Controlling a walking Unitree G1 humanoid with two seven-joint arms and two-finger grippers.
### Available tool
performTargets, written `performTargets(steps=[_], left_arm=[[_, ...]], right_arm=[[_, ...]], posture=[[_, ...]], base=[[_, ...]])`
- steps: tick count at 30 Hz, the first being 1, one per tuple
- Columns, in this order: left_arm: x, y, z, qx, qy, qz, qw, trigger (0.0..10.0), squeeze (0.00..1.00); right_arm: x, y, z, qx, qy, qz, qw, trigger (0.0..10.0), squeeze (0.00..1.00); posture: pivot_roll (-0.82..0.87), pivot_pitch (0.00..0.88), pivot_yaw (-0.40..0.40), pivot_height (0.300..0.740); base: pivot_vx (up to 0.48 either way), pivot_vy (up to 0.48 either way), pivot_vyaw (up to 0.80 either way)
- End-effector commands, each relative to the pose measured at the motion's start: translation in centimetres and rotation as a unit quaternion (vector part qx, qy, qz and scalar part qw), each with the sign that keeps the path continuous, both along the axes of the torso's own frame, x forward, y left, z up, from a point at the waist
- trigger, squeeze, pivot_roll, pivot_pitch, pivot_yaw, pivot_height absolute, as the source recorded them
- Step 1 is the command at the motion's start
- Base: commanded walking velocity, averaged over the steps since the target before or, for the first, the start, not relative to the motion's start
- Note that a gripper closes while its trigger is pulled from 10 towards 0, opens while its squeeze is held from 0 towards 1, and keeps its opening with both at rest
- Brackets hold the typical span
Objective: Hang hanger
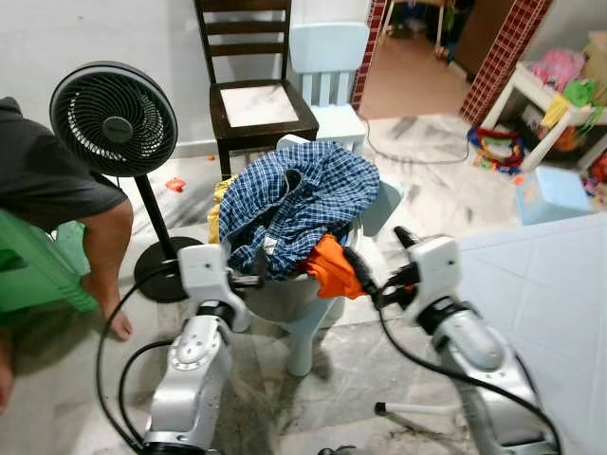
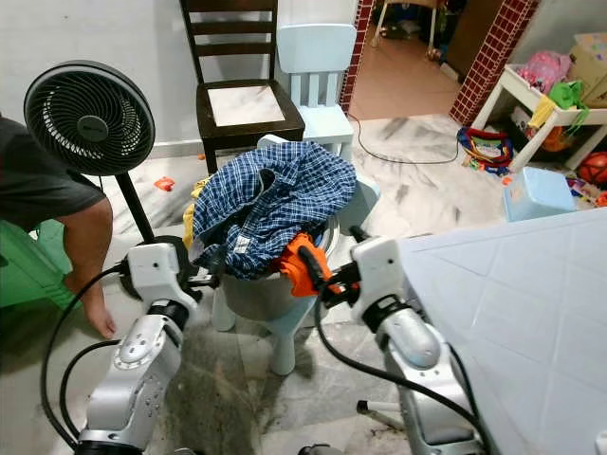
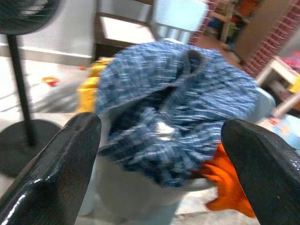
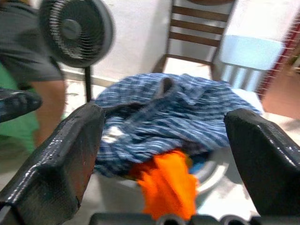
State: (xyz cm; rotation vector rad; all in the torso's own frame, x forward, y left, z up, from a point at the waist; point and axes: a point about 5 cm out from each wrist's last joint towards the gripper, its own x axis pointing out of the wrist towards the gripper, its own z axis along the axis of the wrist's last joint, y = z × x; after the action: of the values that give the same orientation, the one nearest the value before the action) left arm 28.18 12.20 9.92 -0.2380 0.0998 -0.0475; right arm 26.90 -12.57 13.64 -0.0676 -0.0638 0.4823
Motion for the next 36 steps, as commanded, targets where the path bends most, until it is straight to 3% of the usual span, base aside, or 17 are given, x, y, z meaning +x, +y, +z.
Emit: performTargets(steps=[1,9,12,17,25,32,36], left_arm=[[0.0,-1.8,-0.2,-0.043,0.01,0.003,0.999,10.0,0.0],[-0.1,-2.0,-0.7,-0.08,0.02,0.02,0.996,10.0,0.0],[0.2,-1.4,-1.5,-0.11,0.033,0.044,0.992,10.0,0.0],[1.5,-0.9,-1.7,-0.183,0.033,0.058,0.981,10.0,0.0],[2.8,-0.8,-2.1,-0.229,0.044,0.062,0.97,10.0,0.0],[3.8,-2.5,-2.6,-0.292,0.056,0.043,0.954,10.0,0.0],[3.9,-2.9,-2.7,-0.3,0.057,0.04,0.951,10.0,0.0]], right_arm=[[-0.1,-0.1,0.3,-0.003,-0.005,0.002,1.0,10.0,0.0],[-0.5,-0.3,0.4,-0.01,-0.004,0.007,1.0,10.0,0.0],[-0.6,-0.9,0.5,-0.014,-0.003,0.002,1.0,10.0,0.0],[-0.9,-1.2,0.7,-0.02,-0.001,-0.002,1.0,10.0,0.0],[-1.2,-1.6,0.8,-0.026,0.0,-0.005,1.0,10.0,0.0],[-1.8,-2.5,1.3,-0.039,0.003,-0.01,0.999,10.0,0.0],[-2.3,-3.1,1.2,-0.045,0.01,-0.013,0.999,10.0,0.0]], posture=[[-0.04,0.118,-0.084,0.74],[-0.06,0.129,-0.094,0.74],[-0.08,0.142,-0.099,0.74],[-0.11,0.155,-0.106,0.74],[-0.14,0.16,-0.114,0.74],[-0.17,0.17,-0.112,0.74],[-0.18,0.173,-0.113,0.74]], base=[[0.0,0.0,0.0],[0.0,0.0,0.0],[0.0,0.0,0.0],[0.0,0.0,0.0],[0.0,0.0,0.0],[0.0,0.0,0.0],[0.0,0.0,0.0]])
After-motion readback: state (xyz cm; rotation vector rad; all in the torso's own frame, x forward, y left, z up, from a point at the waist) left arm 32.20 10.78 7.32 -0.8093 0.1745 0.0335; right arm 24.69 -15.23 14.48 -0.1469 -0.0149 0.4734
